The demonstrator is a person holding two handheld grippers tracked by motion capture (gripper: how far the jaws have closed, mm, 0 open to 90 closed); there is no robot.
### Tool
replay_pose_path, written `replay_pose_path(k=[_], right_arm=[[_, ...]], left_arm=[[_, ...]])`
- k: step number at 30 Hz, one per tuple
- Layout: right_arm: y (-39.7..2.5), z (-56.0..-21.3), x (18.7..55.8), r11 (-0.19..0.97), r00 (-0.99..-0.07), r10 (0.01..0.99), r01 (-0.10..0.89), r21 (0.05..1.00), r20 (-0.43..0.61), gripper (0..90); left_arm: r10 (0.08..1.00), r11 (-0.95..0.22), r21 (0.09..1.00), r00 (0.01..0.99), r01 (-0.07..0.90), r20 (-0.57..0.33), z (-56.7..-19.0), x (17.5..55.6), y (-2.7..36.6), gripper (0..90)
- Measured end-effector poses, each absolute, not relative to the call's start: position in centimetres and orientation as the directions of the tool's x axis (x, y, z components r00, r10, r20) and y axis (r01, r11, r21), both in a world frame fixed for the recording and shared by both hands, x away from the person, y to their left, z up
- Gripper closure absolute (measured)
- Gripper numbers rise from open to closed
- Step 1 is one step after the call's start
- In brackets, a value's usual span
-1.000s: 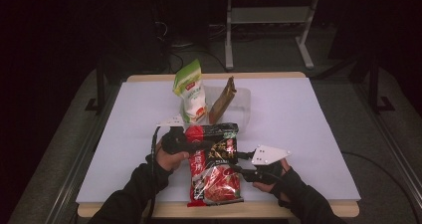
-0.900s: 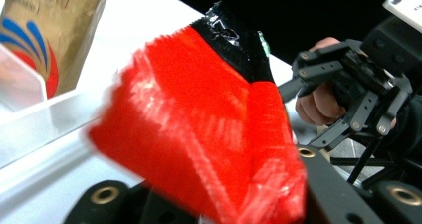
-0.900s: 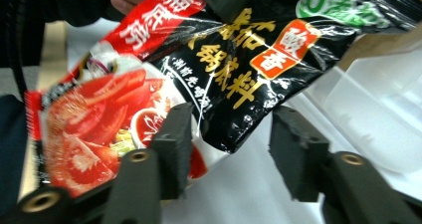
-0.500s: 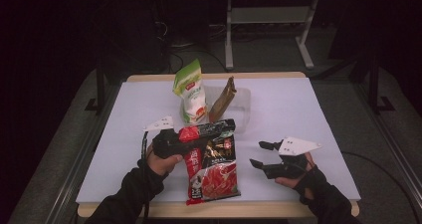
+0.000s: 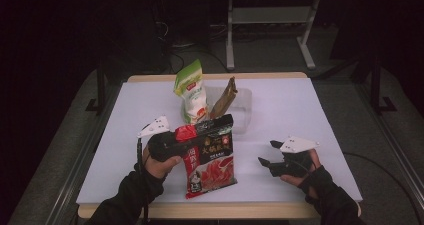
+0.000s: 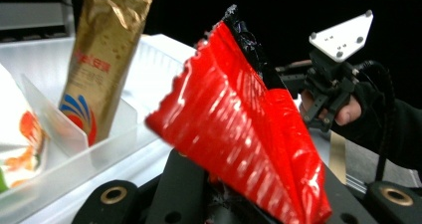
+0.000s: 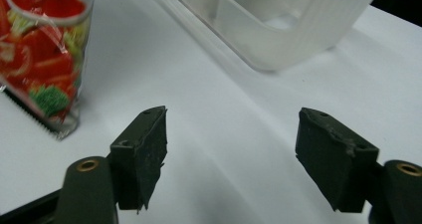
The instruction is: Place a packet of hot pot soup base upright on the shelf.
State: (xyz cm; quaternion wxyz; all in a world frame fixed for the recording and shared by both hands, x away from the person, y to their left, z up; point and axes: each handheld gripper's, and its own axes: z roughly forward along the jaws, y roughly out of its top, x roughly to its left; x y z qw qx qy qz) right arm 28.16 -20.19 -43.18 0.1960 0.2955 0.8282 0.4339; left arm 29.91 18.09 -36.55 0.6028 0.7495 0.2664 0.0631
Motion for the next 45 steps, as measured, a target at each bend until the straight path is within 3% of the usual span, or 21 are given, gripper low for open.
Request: replay_pose_path(k=[15, 27, 45], right_arm=[[-22.0, -44.0, 27.0, 0.443, -0.674, 0.735, 0.386, 0.809, -0.080, 14.5], [-22.2, -44.4, 26.5, 0.448, -0.667, 0.741, 0.406, 0.796, -0.077, 14.8], [-22.3, -44.5, 26.5, 0.442, -0.652, 0.754, 0.414, 0.796, -0.080, 16.9]], left_arm=[[0.532, -0.099, 0.964, 0.832, 0.248, -0.159, -34.2, 29.5, 18.0, 78.4], [0.588, -0.086, 0.973, 0.800, 0.212, -0.123, -32.9, 30.4, 16.7, 78.1], [0.722, -0.107, 0.981, 0.691, 0.163, -0.036, -29.7, 33.0, 10.9, 78.2]])
